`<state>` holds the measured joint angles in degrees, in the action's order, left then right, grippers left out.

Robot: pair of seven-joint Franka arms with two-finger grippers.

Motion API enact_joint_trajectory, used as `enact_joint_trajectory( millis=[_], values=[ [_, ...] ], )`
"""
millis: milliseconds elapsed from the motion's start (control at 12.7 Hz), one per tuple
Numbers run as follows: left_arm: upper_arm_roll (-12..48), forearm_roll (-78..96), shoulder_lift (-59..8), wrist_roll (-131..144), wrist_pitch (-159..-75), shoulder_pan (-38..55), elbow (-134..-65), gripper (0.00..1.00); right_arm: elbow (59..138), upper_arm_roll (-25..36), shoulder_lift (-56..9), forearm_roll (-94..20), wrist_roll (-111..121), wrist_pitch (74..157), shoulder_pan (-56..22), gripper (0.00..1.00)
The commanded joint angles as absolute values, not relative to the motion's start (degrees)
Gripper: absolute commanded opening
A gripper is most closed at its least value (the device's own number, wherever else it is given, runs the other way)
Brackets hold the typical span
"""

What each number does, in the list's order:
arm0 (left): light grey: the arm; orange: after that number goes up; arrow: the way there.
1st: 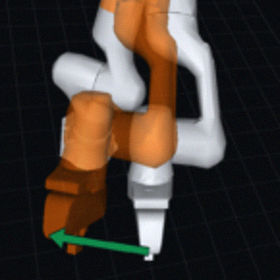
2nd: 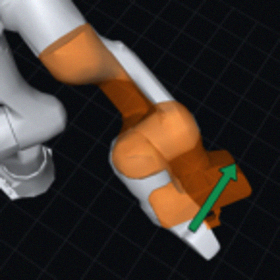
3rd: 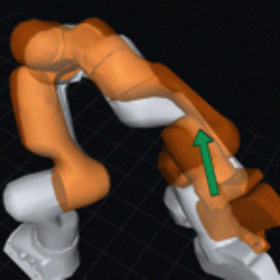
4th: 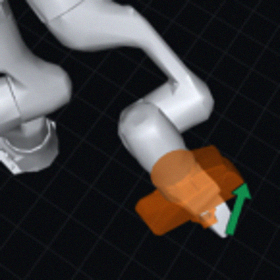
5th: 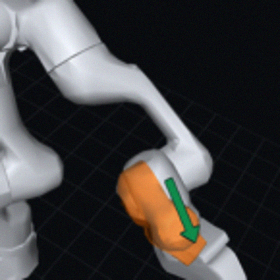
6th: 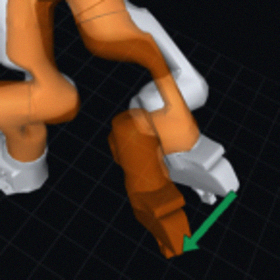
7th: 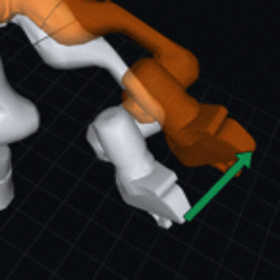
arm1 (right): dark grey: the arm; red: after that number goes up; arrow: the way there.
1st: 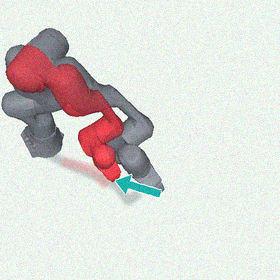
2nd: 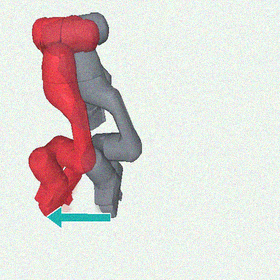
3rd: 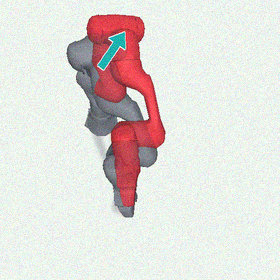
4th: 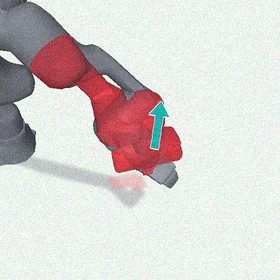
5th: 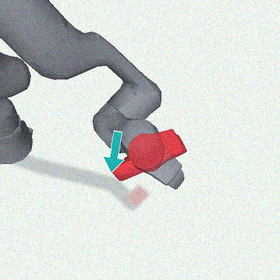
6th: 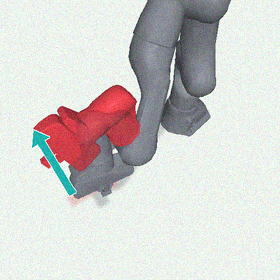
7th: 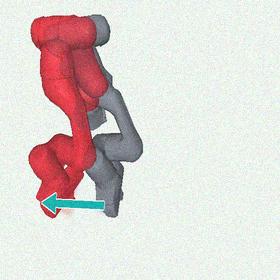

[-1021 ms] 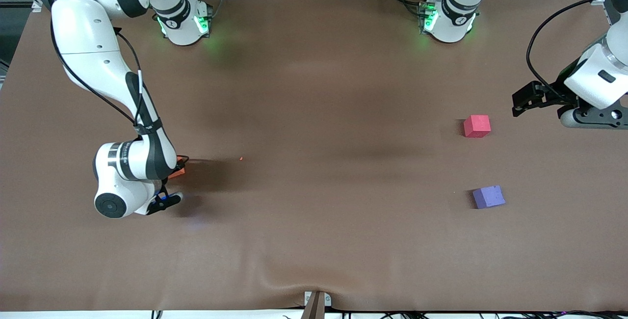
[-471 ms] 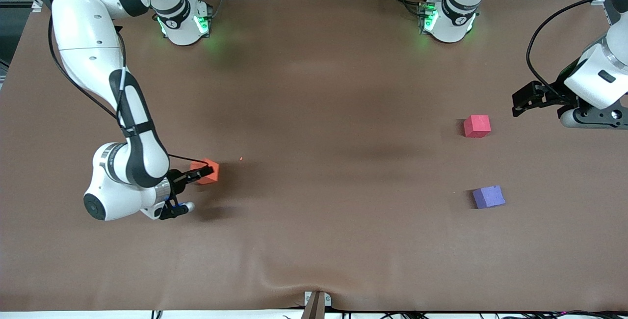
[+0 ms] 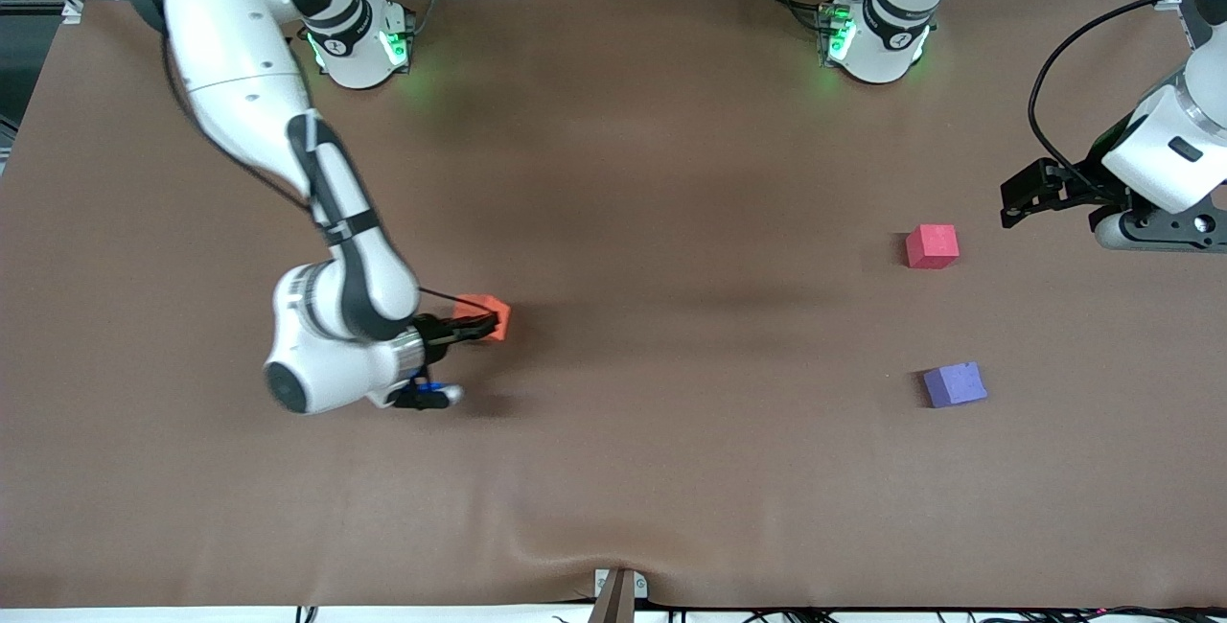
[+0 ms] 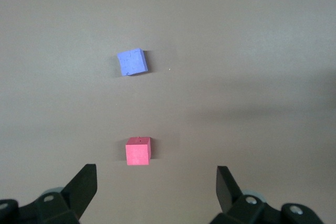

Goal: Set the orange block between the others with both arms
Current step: 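Carry the orange cube with the right gripper toward the table middle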

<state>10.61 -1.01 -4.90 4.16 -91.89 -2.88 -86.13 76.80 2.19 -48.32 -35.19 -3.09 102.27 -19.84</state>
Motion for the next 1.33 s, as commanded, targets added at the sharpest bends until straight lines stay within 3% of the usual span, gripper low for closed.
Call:
enact_joint_trajectory(
  millis=[0, 550, 942, 1099, 1256],
  values=[
    [10.63, -0.61, -4.92, 4.22, -91.85, -2.99, -85.69, 1.00, 76.38, 2.72, -48.34, -36.30, -11.66, 106.76, -26.51, 0.42],
    [10.90, -0.62, -4.83, 4.31, -91.85, -2.81, -85.69, 1.00, 76.46, 2.72, -48.69, -36.30, -23.20, 111.09, -40.50, 0.43],
    [11.16, -0.53, -4.75, 5.18, -91.85, -2.29, -85.69, 1.00, 76.73, 2.72, -50.18, -36.30, -23.12, 111.97, -42.62, 0.53],
    [14.13, -0.09, -5.09, 4.74, -91.50, -0.98, -86.04, 1.00, 76.82, 2.72, -50.71, -36.21, -23.12, 114.07, -44.11, 0.56],
    [17.30, -0.52, -4.83, 5.36, -91.32, -0.62, -86.05, 1.00, 76.82, 2.72, -50.80, -36.21, -23.12, 114.61, -44.38, 0.68]
  ],
)
